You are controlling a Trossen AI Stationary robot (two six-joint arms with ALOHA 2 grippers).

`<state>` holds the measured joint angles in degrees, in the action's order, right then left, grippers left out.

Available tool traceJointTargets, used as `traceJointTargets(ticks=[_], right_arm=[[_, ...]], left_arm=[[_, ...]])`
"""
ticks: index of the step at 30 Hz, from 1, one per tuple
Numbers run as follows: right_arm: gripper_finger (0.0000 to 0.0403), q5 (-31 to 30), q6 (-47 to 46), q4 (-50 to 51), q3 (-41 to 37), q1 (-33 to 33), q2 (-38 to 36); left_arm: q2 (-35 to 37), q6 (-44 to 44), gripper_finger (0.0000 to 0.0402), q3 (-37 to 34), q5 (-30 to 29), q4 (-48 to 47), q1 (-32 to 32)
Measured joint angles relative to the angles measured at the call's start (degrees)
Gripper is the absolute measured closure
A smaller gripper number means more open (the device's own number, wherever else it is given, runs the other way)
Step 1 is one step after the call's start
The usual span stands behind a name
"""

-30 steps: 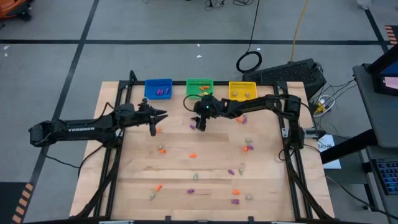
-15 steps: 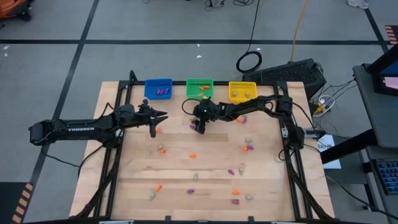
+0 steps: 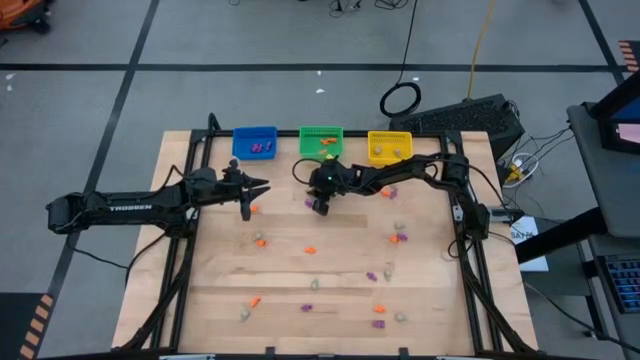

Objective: Sort Halloween decoration
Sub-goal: Put the grey skull toy into the yellow basket

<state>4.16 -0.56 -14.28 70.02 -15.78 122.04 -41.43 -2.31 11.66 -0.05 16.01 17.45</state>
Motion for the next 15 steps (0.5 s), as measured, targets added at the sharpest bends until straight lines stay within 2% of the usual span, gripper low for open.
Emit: traceJointTargets(ticks=[2, 6, 10, 15], right_arm=[[0.0362, 0.11, 0.31, 0.36, 0.00, 0.53, -0.38], [0.0363, 0.70, 0.68, 3.35, -0.24, 1.66, -2.79], [0.0354, 0.30, 0.33, 8.02, -0.20, 1.76, -8.55], [0.0355, -8.77, -0.12, 20.17, -0.13, 0.55, -16.78]], left_arm=[[0.00, 0.00, 0.0318, 0.00, 0.00, 0.00, 0.02], [0.00, -0.26, 0.0318, 0.00, 0.00, -0.09, 0.00], [0.00, -0.33, 0.0318, 0.00, 0.00, -0.28, 0.00], [0.00, -0.35, 0.0318, 0.00, 0.00, -0.63, 0.00]])
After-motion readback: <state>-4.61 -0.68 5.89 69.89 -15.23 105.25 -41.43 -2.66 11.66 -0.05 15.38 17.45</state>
